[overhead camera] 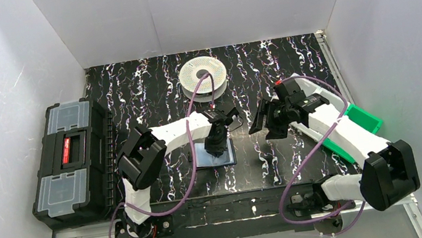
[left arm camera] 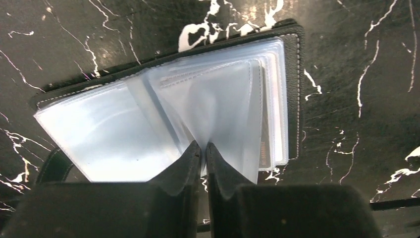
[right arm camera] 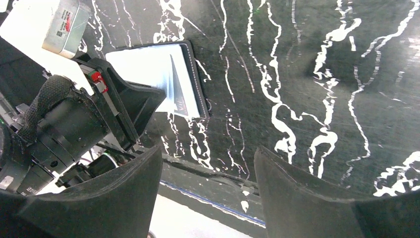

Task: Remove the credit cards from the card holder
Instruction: Remove the credit card from the card holder.

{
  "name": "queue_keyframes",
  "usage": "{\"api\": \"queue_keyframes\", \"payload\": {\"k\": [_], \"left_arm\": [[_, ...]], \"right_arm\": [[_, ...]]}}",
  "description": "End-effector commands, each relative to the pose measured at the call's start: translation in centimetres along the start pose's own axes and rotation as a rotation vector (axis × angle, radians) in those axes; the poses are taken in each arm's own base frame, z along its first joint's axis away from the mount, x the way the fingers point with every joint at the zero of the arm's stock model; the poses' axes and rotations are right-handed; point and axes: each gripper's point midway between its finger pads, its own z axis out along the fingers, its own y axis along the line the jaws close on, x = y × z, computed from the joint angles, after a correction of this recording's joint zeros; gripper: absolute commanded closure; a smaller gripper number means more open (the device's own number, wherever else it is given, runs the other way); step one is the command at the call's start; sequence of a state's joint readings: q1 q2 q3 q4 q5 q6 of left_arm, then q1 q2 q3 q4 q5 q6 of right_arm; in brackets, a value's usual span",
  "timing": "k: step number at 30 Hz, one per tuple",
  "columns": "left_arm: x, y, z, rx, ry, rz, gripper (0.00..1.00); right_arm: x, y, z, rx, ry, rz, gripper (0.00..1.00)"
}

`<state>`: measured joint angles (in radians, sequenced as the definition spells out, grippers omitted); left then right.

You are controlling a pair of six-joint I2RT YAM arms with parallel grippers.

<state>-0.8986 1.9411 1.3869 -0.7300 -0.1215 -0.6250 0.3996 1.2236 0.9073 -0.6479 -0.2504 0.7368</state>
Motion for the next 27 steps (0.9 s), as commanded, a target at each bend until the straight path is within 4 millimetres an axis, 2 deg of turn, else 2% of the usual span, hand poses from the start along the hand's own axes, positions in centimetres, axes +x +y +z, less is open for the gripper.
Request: {"api": "queue_keyframes", "payload": {"k": [1, 6, 11, 14, 20, 27], "left_arm": [[1.3, 2.2, 1.8, -0.021, 0.047, -0.028, 0.98], [1.5, 1.2, 0.6, 0.209, 0.073, -0.11, 1.0], [0.9, 0.5, -0.5, 0.41, 0.083, -0.196, 1.0], [0.9, 0.6, -0.7, 0.459, 0.099, -0.218, 1.0], [0.7, 0.6, -1.0, 0.518, 0.111, -0.244, 1.0], [0.7, 0.7, -0.9, 0.538, 0.122, -0.258, 1.0]], "right_arm": [[-0.1, 2.6, 0.7, -0.098, 0.022, -0.019, 0.26], [1.0, 4.1, 2.2, -0.145, 0.075, -0.037, 0.33], [2.1, 5.8, 3.8, -0.186, 0.139, -0.046, 0.5], [3.1, 6.7, 4.9, -0.204, 0.191, -0.048, 0.57], [4.5, 8.1, 6.8, -0.214, 0.256, -0.067, 0.61], [5.5, 8.7, 9.2, -0.193, 0.306, -0.071, 0.65]]}}
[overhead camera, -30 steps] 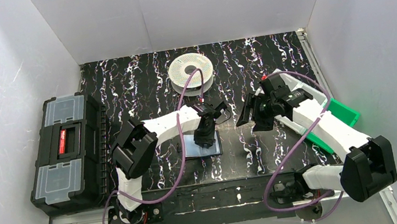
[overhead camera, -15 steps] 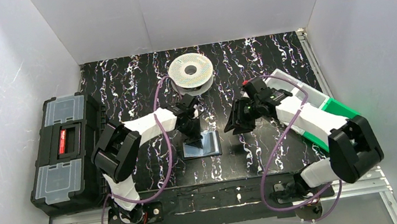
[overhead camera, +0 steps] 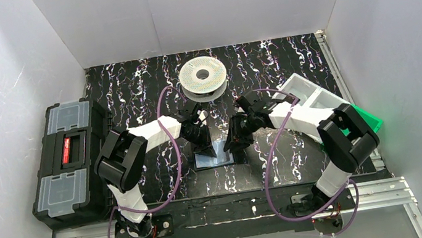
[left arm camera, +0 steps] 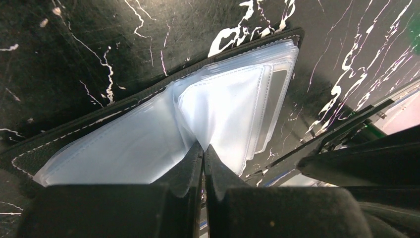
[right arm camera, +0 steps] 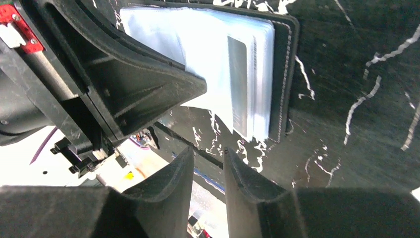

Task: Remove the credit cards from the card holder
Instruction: Remove the credit card from the card holder.

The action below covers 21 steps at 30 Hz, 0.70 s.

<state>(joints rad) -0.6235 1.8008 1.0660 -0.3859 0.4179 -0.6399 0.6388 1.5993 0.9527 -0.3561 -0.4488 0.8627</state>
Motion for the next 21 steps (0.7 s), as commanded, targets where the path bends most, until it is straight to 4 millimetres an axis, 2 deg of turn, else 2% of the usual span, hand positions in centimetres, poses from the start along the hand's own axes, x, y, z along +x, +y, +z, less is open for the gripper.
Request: {"api": "queue_keyframes", "payload": {"k": [1, 12, 21], "left_arm": [[0.6, -0.3, -0.7, 0.034, 0.012, -0.001, 1.0], [0.8, 0.0, -0.6, 0.027, 0.022, -0.008, 1.0], [0.9, -0.2, -0.8, 0.035, 0.025, 0.0, 1.0]], "right_arm": [[-0.9, 2.3, 1.0, -0.051, 0.003, -0.029, 0.65], [-1.7, 0.2, 3.7, 0.034, 0.029, -0.015, 0.63], [-1.7, 0.2, 5.1, 0.022, 0.06, -0.013, 0.62]]}}
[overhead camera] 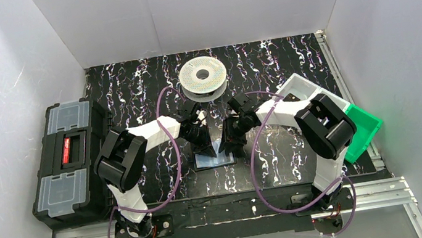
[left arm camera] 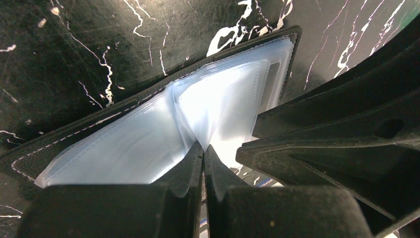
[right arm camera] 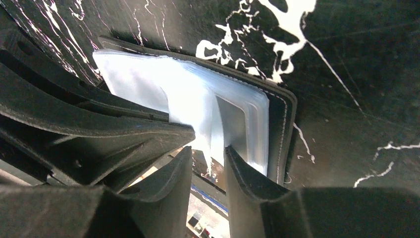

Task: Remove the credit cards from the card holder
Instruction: Remove the credit card from the card holder.

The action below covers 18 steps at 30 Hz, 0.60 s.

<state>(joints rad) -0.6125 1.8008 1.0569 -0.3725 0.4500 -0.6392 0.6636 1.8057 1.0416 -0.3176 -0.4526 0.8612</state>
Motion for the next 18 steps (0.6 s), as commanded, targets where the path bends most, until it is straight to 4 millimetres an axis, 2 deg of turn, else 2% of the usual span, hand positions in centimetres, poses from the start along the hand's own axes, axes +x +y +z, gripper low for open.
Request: {"api": "queue_keyframes", "payload": {"k": [1, 4, 6, 11, 12, 18], "left_arm": [[0.8, -0.1, -0.8, 0.009, 0.017, 0.008, 1.0], [0.9, -0.1, -0.9, 0.01, 0.017, 0.011, 1.0], [0.8, -0.2, -1.0, 0.011, 0.016, 0.017, 1.0], [0.7, -0.4, -1.6, 0.002, 0.01, 0.026, 0.99], [0.6, -0.5, -1.9, 0.002, 0.003, 0.031, 0.91], [0.4, -0.7, -4.5, -0.046, -0.055, 0.048, 0.64]], "right_arm": [[-0.6, 1.2, 0.8, -0.029, 0.001, -0.033, 0.62], [-0.5, 1.3, 1.2, -0.034, 0.011, -0.029, 0.63], [-0.5, 1.3, 1.2, -0.033, 0.008, -0.027, 0.68], [-0.5, 1.0, 0.9, -0.018, -0.008, -0.025, 0.99], [-0.5, 1.0, 0.9, -0.015, -0.01, -0.025, 0.99], [-0.6, 1.2, -0.1, -0.007, -0.038, -0.042, 0.99]]}}
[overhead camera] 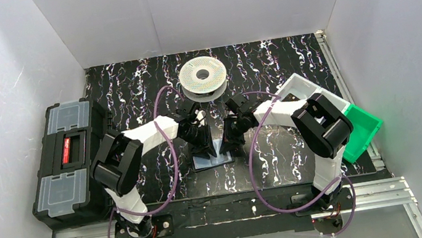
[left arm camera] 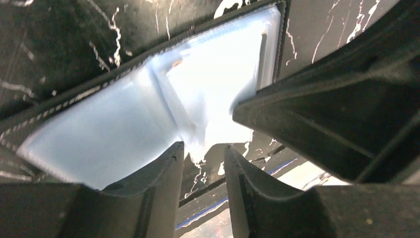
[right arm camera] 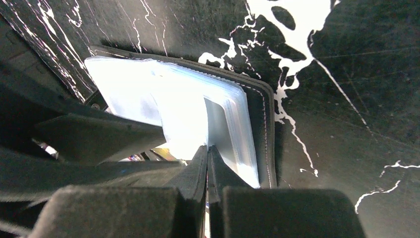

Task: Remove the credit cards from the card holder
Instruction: Remove the credit card from the card holder.

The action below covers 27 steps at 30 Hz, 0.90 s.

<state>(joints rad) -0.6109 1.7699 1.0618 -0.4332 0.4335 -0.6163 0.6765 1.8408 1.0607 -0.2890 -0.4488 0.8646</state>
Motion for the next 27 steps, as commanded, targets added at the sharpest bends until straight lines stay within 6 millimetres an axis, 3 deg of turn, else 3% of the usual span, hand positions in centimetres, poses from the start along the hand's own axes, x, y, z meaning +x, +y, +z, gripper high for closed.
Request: {"api": "queue_keyframes", "payload": {"k": [1, 5, 12, 21, 27], "left_arm": [[-0.1, -0.8, -4.0, -0.035, -0.074, 0.039, 0.6], [0.2, 0.2, -5.8, -0.09, -0.114, 0.042, 0.51], [0.5, 2.6, -8.6, -0.196, -0.185, 0.025, 0.55], [0.3, 3.3, -11.5, -0.193, -0.246, 0.027, 0.59], [0.8, 2.9, -12.7, -0.16, -0.261, 0.034, 0.59]], "right_arm": [[-0.3, 0.9, -1.2, -0.001, -0.042, -0.034, 0.99], [-0.6, 1.9, -2.2, -0.008, -0.063, -0.056, 0.99], [-0.6, 4.7, -3.1, -0.027, -0.075, -0.109, 0.99], [0.1, 8.2, -0.6, -0.039, -0.018, -0.167, 0.7], [-0.3, 9.2, 1.7, -0.027, 0.014, -0.179, 0.6]]}}
